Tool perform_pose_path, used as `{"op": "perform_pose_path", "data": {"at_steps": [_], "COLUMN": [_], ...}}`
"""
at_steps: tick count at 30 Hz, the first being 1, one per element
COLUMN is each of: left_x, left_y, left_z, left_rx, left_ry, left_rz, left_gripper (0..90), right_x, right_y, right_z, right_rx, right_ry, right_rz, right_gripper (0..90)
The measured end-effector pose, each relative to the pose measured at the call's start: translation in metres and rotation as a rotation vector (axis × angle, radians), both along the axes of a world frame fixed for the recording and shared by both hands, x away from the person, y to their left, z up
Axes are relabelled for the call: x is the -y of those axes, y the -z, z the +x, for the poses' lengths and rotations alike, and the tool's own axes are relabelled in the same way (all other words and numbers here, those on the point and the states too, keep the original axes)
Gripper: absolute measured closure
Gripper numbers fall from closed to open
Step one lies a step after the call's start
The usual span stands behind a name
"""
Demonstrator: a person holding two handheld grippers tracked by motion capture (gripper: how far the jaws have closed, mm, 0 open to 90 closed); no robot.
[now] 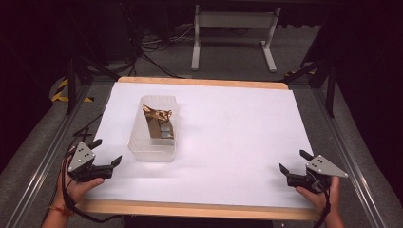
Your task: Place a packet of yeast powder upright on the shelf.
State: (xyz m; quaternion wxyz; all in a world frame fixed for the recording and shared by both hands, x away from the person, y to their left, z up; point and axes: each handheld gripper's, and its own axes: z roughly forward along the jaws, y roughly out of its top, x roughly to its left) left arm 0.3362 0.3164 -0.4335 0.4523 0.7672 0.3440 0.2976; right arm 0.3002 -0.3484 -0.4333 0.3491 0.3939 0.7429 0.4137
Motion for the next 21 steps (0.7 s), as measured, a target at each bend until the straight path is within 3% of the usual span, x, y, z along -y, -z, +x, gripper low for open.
{"op": "perform_pose_path", "data": {"at_steps": [16,21], "left_x": [0.002,0.003], "left_y": [0.001,0.002], "left_z": [0.002,0.004], "left_rx": [-0.005,-0.008], "left_ry": [-0.008,-0.001], "left_rz": [0.019,0.025], "left_gripper": [10.3,10.2], "right_x": [-0.01,-0.013], "right_y": [0.0,0.004], "right_z": [0.001,0.0], "right_rx": [-0.018,-0.043], "right_ry": [-0.029,-0.039], "right_rz": [-0.04,-0.048], "right_gripper": [11.3,11.0]}}
